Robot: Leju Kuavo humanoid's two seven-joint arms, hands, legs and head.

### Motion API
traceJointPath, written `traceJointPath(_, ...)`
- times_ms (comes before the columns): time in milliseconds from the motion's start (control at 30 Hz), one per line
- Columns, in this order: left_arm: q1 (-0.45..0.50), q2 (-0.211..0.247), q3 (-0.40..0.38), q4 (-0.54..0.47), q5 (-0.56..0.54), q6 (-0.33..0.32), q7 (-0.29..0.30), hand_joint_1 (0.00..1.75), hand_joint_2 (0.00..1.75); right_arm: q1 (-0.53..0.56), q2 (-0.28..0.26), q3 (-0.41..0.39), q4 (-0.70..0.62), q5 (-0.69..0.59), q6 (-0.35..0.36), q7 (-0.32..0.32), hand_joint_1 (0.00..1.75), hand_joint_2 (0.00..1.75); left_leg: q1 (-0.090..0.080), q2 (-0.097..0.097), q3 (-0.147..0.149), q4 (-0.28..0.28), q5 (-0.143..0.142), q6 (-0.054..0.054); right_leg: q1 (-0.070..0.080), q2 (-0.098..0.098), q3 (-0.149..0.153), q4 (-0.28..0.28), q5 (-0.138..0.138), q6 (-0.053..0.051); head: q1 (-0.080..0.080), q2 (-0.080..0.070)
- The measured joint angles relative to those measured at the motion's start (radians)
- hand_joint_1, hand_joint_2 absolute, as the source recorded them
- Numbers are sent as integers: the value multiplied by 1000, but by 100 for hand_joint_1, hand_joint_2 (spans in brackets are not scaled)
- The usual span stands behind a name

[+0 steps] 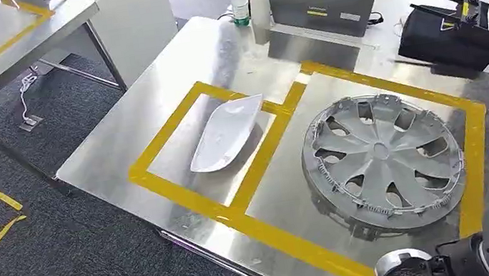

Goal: Take the parts from the cabinet and place them on the table.

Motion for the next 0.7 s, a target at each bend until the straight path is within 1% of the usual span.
traceJointPath(33, 0, 2, 0, 0, 0, -2, 12, 0, 175, 5, 1, 0, -2, -4, 0, 0, 0, 0, 0, 0, 0, 0, 0, 0, 0, 0, 0, 0, 0, 0, 0, 0)
traceJointPath(67, 0, 3, 1, 0, 0, -2, 22, 0, 175, 8, 2, 0, -4, -9, 0, -1, 0, 0, -6, -1, 1, 2, -7, 12, -5, -1, 0, -11, 4, 8, -1, 0)
traceJointPath(100, 0, 4, 1, 0, 0, -2, 31, 0, 175, 9, 2, 0, -7, -16, 0, -3, 0, 0, -4, -1, 9, -11, 1, 21, -3, 0, 7, -20, 8, 14, -1, 0)
traceJointPath(133, 0, 3, 2, 0, 1, -2, 36, 0, 175, 11, 2, 1, -13, -25, 0, -5, 0, 0, 9, 3, 25, -38, 15, 24, -3, -1, 15, -11, 0, 12, -1, 0)
traceJointPath(167, 0, 3, 3, 0, 0, -2, 37, 0, 175, 11, 0, 2, -18, -29, 0, -6, 0, 0, 9, 5, 32, -49, 18, 28, -1, -1, 5, 17, -23, 17, 3, 0)
traceJointPath(200, 0, 3, 3, 0, -2, -1, 38, 0, 175, 12, -2, 1, -18, -32, 0, -6, 0, 0, 12, 7, 32, -49, 19, 28, -2, -1, -25, 77, -63, 22, 2, 0)
traceJointPath(233, 0, 4, 3, 0, -6, 1, 39, 0, 175, 14, -4, 1, -19, -35, 0, -7, 0, 0, 13, 9, 30, -48, 19, 28, -5, -1, -62, 153, -104, 27, 2, 0)
traceJointPath(267, 1, 4, 3, 0, -10, 2, 39, 0, 175, 16, -7, 1, -20, -39, 0, -8, 0, 0, 14, 12, 28, -48, 20, 27, -8, -1, -100, 230, -136, 32, 0, 0)
traceJointPath(300, 1, 4, 3, 0, -10, 3, 39, 0, 175, 17, -11, 1, -20, -43, 0, -9, 0, 0, 16, 13, 25, -47, 22, 24, -11, -2, -124, 278, -145, 37, 1, 0)
traceJointPath(333, 1, 4, 3, 0, -11, 3, 39, 0, 175, 17, -13, 0, -20, -45, 0, -9, 0, 0, 19, 13, 24, -46, 24, 20, -15, -2, -123, 273, -129, 41, 1, 0)
traceJointPath(367, 1, 3, 3, 0, -11, 3, 39, 0, 175, 17, -16, 0, -20, -47, 0, -10, 0, 0, 23, 13, 22, -45, 26, 15, -19, -2, -104, 233, -101, 44, 1, 0)
traceJointPath(400, 1, 3, 3, 0, -12, 3, 39, 0, 175, 17, -17, 0, -20, -48, 0, -10, 0, 0, 29, 13, 18, -39, 28, 8, -26, -3, -53, 130, -45, 51, 1, 0)
traceJointPath(433, 1, 3, 3, 0, -15, 3, 39, 0, 175, 16, -17, 0, -21, -48, 0, -10, 0, 0, 36, 11, 11, -26, 26, -3, -34, -3, -3, 31, -3, 60, 2, 0)
traceJointPath(467, 1, 4, 3, 0, -15, 3, 38, 0, 175, 18, -19, 0, -20, -50, 0, -10, 0, 0, 34, 10, 5, -14, 24, -14, -34, -4, 4, 11, -6, 61, 1, 0)
traceJointPath(500, 1, 5, 3, 0, -17, 1, 37, 0, 175, 19, -19, -1, -22, -51, 0, -11, 0, 0, 32, 6, 0, -3, 20, -23, -30, 3, -4, 6, 8, 45, 7, 0)
traceJointPath(533, 0, 4, 2, 0, -20, 0, 36, 0, 175, 20, -20, -2, -23, -53, 0, -11, 0, 0, 32, 6, 0, -7, 26, -28, -27, 2, -9, 16, 8, 31, 0, 0)
traceJointPath(567, 0, 3, 2, 0, -21, -1, 36, 0, 175, 20, -20, -2, -23, -54, 0, -12, 0, 0, 34, 6, 1, -11, 30, -32, -23, 2, -12, 20, 10, 25, -3, 0)
traceJointPath(600, 1, 3, 2, 0, -21, -2, 36, 0, 175, 21, -21, -2, -23, -55, 0, -12, 0, 0, 38, 6, 1, -14, 37, -38, -21, 2, -15, 21, 15, 16, -1, 0)
traceJointPath(633, 1, 3, 2, 0, -22, -2, 36, 0, 175, 21, -21, -2, -23, -55, 0, -12, 0, 0, 42, 7, -3, -13, 37, -42, -24, 0, -21, 19, 24, 3, -2, 0)
traceJointPath(667, 1, 3, 2, 0, -22, -2, 35, 0, 175, 21, -21, -2, -23, -56, 0, -12, 0, 0, 42, 7, -12, 11, -2, -43, -24, -5, -26, 19, 31, -6, -6, 0)
traceJointPath(700, 0, 2, 2, 0, -23, -2, 34, 0, 175, 21, -21, -2, -23, -56, 0, -12, 0, 0, 42, 7, -33, 68, -56, -43, -23, -6, -34, 19, 36, -13, -7, 0)
